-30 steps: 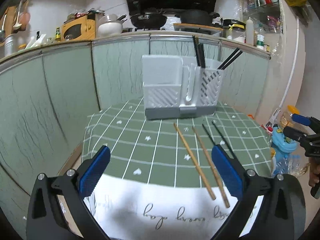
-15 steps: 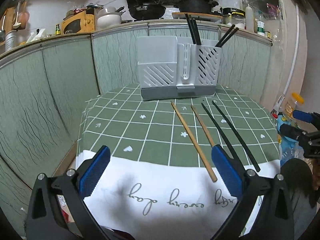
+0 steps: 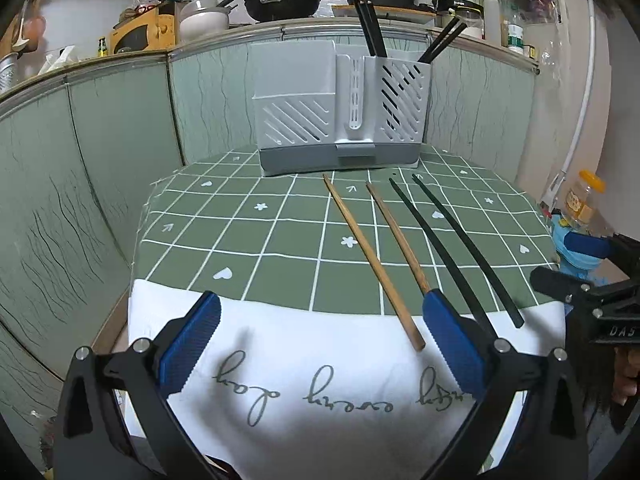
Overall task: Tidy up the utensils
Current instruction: 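Move both open tools back over the remaining chopsticks, then grasp a wooden chopstick with the left tool while the right tool grasps a black chopstick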
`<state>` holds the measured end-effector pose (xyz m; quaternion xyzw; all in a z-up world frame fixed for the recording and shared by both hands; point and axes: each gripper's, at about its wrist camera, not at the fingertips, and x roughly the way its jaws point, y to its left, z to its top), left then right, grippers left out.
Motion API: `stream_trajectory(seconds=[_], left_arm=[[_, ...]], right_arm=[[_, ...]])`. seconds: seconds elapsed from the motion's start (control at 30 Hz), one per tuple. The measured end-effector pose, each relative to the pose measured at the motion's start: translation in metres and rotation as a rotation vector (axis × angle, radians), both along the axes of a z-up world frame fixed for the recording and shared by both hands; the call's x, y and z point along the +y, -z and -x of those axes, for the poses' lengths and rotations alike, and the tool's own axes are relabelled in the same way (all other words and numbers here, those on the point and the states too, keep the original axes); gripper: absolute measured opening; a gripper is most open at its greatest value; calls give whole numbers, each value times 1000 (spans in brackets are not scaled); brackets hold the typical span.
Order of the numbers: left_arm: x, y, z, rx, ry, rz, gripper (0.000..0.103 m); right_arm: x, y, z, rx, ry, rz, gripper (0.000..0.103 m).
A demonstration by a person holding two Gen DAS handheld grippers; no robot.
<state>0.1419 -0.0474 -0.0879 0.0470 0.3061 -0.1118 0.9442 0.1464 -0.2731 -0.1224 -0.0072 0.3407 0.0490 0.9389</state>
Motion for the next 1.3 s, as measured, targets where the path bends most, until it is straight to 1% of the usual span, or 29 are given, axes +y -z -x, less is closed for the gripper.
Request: stream_trajectory(seconds=[0.2,0.33,0.43,0.53,0.63,0.7,0.8,0.83,0.97,1.1,1.17,1.23,1.27,1.3], left_arm=[[-6,7,-4,20,7,-4,99],[-11,11,-7,31,22,-15,98],[-13,13,-10,50,42,-18,88],[-16,16,-16,75,66,-23,81],[-18,16,-22,98,89,-25,75],[-20,16,-26,111,104,-26,71],[-23,16,-30,124,116,-40,64],[-25,16,-32,132,119,-46,60],[-30,18,-38,160,131,-60,54],[-38,20,-42,182,129,-72,50],[-42,19,-41,182,129,-77,40],[-44,19,-40,175,119,-82,32],[-44,19,-40,172,114,-83,29],[-45,19,-39,166,111,-85,28]], right_arm=[[9,6,-3,17,-8,8,78],[15,10,-5,28,-19,17,69],[20,13,-5,33,-29,24,62],[23,14,-5,34,-38,30,58],[25,16,-5,32,-43,27,56],[27,16,-5,30,-49,26,53],[31,18,-5,28,-52,29,51],[32,19,-6,32,-54,30,48],[35,20,-5,30,-60,29,46],[37,22,-7,33,-54,28,36],[36,22,-8,31,-47,24,29],[33,23,-9,30,-29,17,19],[32,23,-9,31,-25,13,17],[30,23,-9,32,-21,6,11]])
